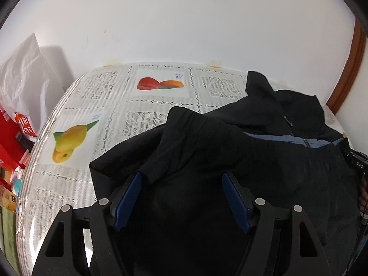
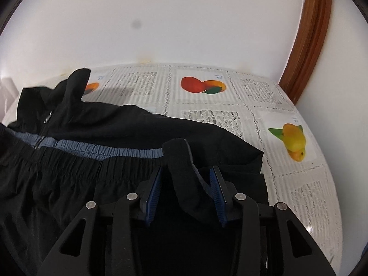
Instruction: Fold large clothes
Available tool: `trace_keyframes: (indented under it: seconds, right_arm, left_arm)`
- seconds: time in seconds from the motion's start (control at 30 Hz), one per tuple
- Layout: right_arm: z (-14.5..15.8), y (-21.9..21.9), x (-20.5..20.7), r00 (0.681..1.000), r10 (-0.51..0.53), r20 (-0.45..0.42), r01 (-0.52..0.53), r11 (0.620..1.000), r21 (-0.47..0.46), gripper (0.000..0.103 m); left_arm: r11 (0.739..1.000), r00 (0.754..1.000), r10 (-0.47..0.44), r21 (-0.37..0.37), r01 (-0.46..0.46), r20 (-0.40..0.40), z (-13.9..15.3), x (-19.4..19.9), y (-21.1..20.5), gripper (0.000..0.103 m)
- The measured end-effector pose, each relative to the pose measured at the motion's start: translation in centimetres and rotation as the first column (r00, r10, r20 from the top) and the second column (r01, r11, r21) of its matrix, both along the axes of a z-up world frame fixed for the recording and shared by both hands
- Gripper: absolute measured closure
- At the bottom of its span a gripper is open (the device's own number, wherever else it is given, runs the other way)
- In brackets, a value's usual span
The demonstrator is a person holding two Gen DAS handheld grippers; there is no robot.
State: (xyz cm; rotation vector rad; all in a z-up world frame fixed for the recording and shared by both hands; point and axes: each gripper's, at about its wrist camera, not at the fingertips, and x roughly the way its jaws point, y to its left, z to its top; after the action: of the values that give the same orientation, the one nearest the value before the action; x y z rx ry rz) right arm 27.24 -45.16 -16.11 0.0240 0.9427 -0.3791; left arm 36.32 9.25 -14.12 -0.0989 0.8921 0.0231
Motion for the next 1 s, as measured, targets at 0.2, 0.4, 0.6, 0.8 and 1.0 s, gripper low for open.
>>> trace_keyframes:
  seconds: [0.2,0.4,0.6,0.8,1.0]
  right_arm:
    - [-0.2,-3.1,1.6,1.000,0.001,0.001,-0.001,0.998,0.062,0.057]
    - [-0.2,-5.7,3.1,1.000,-0.009,0.006,0.009,0.995,0.096,0.047]
    - [0.4,-6.0,2.7,0.999,-0.008,0.031,0.005,0.995,0.102,0.044]
    - [4.1,-5.1,-0.7,0.981,-0.108,0.161,0.097,0.993,0.072,0.044]
    - [6.3,5.3,-1.7,0.979,0.108,0.172,-0.132,0.981,0.140,0.038]
  left_arm:
    - [1.000,1.000,0.005,0.027,-0.005,-0.010,-0.7,1.6,-1.8,0.026]
    - [0.999,1.000,0.010,0.040,-0.009,-0.022,-0.9,3.3,-3.4,0.022]
    - [0.999,1.000,0.009,0.040,-0.008,-0.022,-0.9,3.5,-3.9,0.021]
    - [1.000,1.000,-0.001,0.024,0.001,-0.021,-0.7,3.4,-3.8,0.017]
    - [1.000,1.000,0.005,0.026,-0.005,-0.018,0.9,1.9,-3.8,0.017]
